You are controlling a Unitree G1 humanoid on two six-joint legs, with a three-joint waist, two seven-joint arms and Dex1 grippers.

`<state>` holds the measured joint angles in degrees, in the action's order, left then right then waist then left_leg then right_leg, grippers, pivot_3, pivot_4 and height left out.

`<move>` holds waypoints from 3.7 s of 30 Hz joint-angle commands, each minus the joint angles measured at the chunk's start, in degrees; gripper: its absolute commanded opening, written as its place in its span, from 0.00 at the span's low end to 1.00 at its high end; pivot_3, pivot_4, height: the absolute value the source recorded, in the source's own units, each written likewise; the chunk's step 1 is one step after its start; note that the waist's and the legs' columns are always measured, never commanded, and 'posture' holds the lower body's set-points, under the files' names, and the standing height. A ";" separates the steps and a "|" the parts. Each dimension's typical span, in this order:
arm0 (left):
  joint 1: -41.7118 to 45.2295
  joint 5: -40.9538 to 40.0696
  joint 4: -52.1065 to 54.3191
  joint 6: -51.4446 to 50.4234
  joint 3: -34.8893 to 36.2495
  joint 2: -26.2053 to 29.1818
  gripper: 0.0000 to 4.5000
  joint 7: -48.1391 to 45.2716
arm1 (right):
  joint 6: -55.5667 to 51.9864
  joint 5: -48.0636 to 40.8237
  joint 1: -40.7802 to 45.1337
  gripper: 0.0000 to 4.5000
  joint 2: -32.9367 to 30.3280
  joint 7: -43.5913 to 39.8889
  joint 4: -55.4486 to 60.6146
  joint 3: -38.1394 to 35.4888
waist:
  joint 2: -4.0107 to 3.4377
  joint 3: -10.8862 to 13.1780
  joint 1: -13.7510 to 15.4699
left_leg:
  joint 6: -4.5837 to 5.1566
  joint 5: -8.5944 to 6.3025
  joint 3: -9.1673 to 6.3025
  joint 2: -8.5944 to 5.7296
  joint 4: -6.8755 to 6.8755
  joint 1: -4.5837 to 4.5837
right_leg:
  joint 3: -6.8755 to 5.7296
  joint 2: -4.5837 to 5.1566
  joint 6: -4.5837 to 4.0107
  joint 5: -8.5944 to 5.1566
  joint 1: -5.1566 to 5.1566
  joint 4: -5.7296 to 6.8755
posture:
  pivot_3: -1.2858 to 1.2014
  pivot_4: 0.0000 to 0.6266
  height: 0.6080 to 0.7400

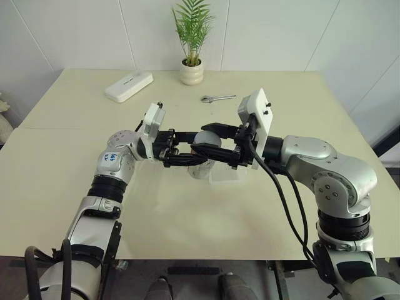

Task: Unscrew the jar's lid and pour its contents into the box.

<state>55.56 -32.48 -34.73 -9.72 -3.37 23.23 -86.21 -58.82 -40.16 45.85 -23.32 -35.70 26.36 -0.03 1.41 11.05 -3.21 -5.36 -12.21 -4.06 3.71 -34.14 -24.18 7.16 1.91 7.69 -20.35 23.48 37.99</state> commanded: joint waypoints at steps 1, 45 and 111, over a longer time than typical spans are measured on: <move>-1.03 2.49 -6.07 -1.02 0.13 1.66 0.61 -6.10 | 3.42 -13.06 1.85 0.57 2.63 -11.73 8.93 2.03 | 0.00 0.00 -0.03 | 0.00 0.00 0.00 0.00 0.00 0.00 | 0.00 0.00 0.00 0.00 0.00 0.00 | 0.52 0.24 1.00; -5.70 -5.87 5.68 -3.04 1.05 1.63 0.61 -6.29 | 8.66 2.05 4.00 1.00 3.40 -1.60 0.84 6.55 | -0.01 0.00 -0.17 | -0.01 0.01 -0.01 0.02 -0.04 0.02 | -0.01 -0.01 0.00 0.00 0.00 0.06 | 0.52 0.24 1.00; -5.09 -11.96 2.96 1.18 -0.78 5.28 0.61 -6.29 | -2.12 -8.23 4.86 1.00 -4.82 12.03 5.25 -6.75 | -0.01 0.01 -0.16 | 0.01 0.01 -0.02 0.02 -0.05 0.02 | 0.00 -0.02 -0.01 0.01 -0.01 0.05 | 0.52 0.24 1.00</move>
<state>48.82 -43.53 -32.19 -9.32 -3.72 28.79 -86.14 -62.47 -47.92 48.15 -30.18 -25.85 32.35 -7.03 1.40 11.05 -3.37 -5.35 -12.20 -4.08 3.74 -34.19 -24.14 7.16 1.89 7.67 -20.34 23.47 38.05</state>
